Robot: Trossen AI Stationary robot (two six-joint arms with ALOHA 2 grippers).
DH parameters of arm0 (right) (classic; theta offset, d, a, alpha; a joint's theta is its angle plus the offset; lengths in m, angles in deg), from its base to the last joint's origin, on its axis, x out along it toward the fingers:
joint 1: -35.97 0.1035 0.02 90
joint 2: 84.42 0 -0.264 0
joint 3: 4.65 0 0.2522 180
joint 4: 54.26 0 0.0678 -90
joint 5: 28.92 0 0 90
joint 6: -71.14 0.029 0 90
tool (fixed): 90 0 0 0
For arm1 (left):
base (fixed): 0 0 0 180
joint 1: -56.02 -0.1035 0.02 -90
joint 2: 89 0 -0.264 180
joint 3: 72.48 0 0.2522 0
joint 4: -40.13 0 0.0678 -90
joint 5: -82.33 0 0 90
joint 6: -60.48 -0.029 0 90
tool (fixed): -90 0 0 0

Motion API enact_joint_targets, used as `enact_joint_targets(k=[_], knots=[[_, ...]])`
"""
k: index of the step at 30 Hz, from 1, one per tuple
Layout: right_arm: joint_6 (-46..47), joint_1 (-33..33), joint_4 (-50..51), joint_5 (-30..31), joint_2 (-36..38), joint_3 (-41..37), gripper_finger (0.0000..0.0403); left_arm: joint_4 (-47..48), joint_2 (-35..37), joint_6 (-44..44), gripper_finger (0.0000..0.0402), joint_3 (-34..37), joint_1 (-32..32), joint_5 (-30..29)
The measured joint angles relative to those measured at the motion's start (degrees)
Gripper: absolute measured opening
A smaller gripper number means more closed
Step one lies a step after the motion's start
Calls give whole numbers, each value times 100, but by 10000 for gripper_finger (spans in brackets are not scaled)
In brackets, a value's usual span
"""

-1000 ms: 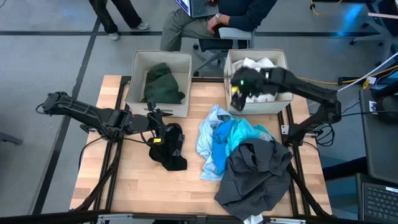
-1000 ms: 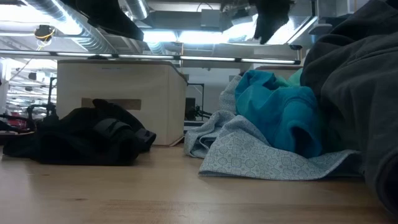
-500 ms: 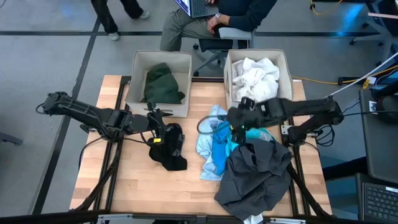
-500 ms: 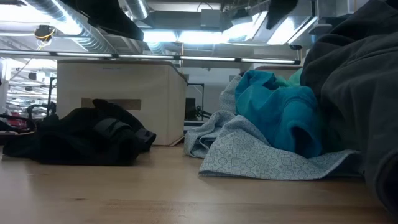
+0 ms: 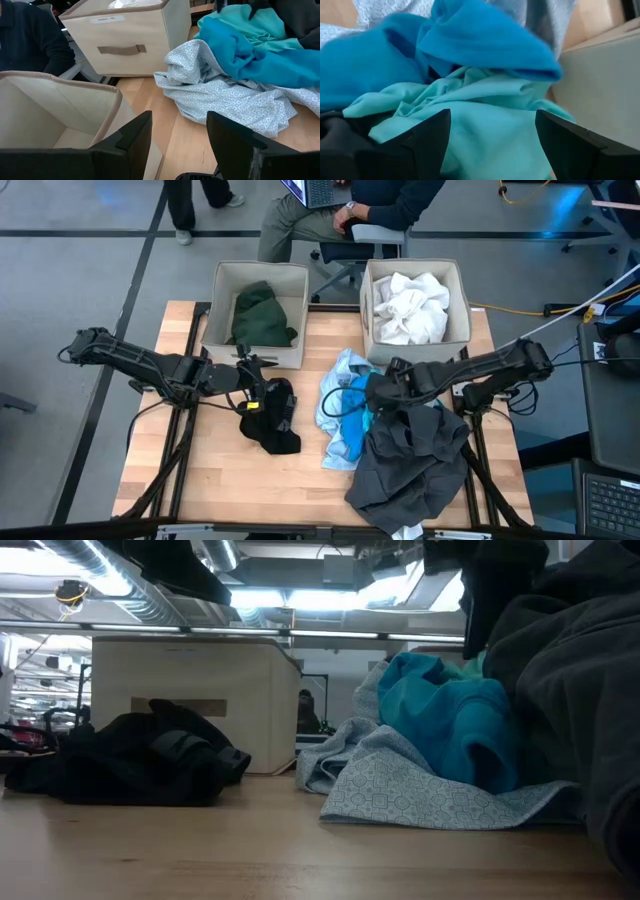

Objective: Sort clothes
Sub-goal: Put the light blue shorts into the left laundry organizer

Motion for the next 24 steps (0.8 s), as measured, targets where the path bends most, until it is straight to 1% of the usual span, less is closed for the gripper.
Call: enact_joint_targets(k=[4, 9, 12, 15, 17, 20, 24], knots=[[500, 0, -296, -242, 0, -305, 292, -4, -2, 2, 180, 0, 1, 1], [894, -29, -738, -436, 0, -769, 292, -65, -2, 9, 180, 0, 2, 0], [949, -120, -1204, -754, 0, -1124, 292, -59, -2, 39, 180, 0, 2, 1], [896, -169, -1598, -833, 0, -1448, 291, -54, -2, 38, 180, 0, 1, 0], [808, -207, -1691, -853, 0, -1594, 286, -50, -2, 37, 180, 0, 2, 2], [804, -243, -1743, -944, 2, -1749, 258, -48, 1, 34, 180, 0, 2, 1], [782, -236, -1820, -953, 2, -1802, 190, -46, 0, 31, 180, 0, 1, 2]])
